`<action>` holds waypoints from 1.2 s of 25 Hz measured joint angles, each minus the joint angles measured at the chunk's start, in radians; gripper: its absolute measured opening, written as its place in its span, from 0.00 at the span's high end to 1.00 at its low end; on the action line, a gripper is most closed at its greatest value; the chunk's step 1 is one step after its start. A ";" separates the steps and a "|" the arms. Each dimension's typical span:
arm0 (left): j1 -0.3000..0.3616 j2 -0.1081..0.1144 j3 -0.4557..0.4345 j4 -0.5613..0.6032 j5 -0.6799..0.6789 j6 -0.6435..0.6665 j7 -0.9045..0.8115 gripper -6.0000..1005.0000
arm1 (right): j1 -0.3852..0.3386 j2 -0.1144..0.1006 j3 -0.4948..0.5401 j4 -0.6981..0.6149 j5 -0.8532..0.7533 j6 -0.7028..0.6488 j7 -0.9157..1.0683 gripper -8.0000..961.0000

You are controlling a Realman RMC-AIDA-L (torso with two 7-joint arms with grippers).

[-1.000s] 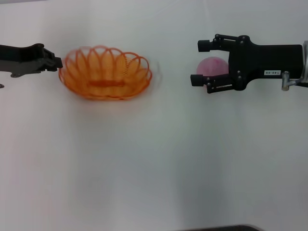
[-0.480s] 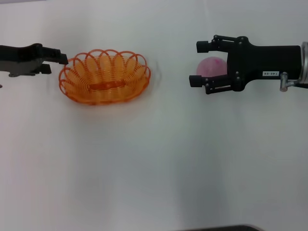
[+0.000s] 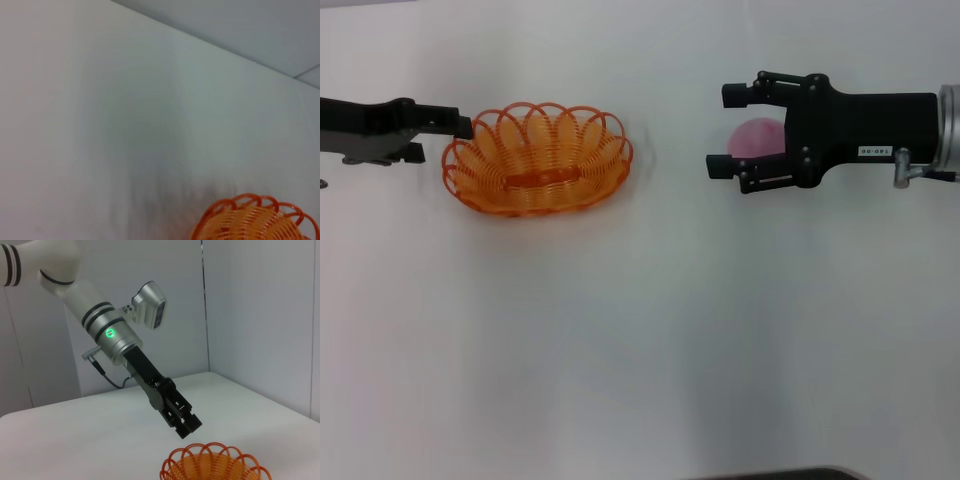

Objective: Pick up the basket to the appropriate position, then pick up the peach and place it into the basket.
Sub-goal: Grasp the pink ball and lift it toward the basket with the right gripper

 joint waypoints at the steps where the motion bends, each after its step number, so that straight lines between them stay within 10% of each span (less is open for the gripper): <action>1: 0.000 0.000 0.000 0.000 0.000 0.000 0.000 0.15 | 0.001 0.000 0.000 0.001 0.000 0.000 0.000 0.00; 11: 0.040 -0.019 0.002 0.086 -0.076 0.033 0.108 0.15 | 0.005 0.000 -0.001 0.011 0.002 0.002 0.005 0.00; 30: 0.296 -0.061 -0.004 0.141 -0.560 0.228 0.994 0.16 | 0.033 -0.001 0.037 0.012 0.037 0.074 0.217 0.00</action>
